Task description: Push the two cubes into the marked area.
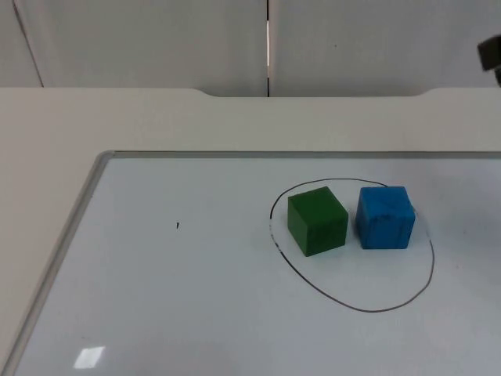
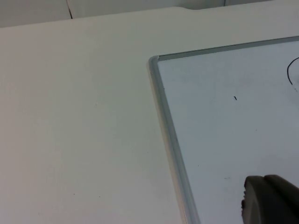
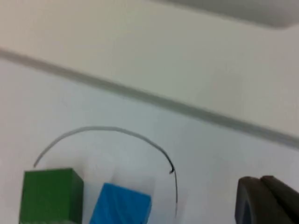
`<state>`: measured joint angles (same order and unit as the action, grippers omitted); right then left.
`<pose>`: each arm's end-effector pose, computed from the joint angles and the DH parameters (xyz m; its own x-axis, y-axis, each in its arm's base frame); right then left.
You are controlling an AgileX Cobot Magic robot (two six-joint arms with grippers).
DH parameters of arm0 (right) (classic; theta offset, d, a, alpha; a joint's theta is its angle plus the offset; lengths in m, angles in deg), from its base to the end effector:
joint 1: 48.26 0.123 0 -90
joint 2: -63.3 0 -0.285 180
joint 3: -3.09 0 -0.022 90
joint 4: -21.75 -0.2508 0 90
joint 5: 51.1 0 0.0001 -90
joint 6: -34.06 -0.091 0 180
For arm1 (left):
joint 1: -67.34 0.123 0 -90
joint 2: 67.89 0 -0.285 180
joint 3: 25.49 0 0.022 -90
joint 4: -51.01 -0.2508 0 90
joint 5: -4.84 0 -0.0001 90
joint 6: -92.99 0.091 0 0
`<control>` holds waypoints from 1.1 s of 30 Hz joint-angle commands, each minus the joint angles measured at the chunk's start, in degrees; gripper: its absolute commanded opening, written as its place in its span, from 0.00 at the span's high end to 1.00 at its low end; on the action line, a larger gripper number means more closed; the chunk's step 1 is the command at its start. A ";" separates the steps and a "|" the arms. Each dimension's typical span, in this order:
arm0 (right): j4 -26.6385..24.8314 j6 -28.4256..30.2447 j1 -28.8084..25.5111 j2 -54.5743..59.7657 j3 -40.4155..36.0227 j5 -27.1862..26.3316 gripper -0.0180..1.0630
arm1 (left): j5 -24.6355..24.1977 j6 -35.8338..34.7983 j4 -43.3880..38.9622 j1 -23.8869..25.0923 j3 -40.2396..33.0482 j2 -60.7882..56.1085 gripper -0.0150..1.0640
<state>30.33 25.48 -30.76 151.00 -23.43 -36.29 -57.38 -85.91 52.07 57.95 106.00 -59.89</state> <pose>0.2843 0.0860 0.2678 -0.5999 -0.1840 -0.7787 -0.2692 0.9629 -0.0201 -0.0056 -0.0006 0.2756 -0.4723 0.0888 -0.8770 0.1823 0.9832 0.0014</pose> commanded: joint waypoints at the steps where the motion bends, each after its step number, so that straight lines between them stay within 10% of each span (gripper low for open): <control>1: 0.46 0.59 -0.19 -3.96 0.26 1.12 0.98 | 0.58 -0.43 -0.34 0.16 -0.31 -0.22 0.99; 33: 0.10 0.59 -0.19 -36.15 0.26 13.52 0.98 | 0.58 -0.43 -0.34 0.16 -0.31 -0.22 0.99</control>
<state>30.33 25.90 -30.76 115.40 -23.43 -23.30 -57.38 -85.91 52.07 57.95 106.00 -59.89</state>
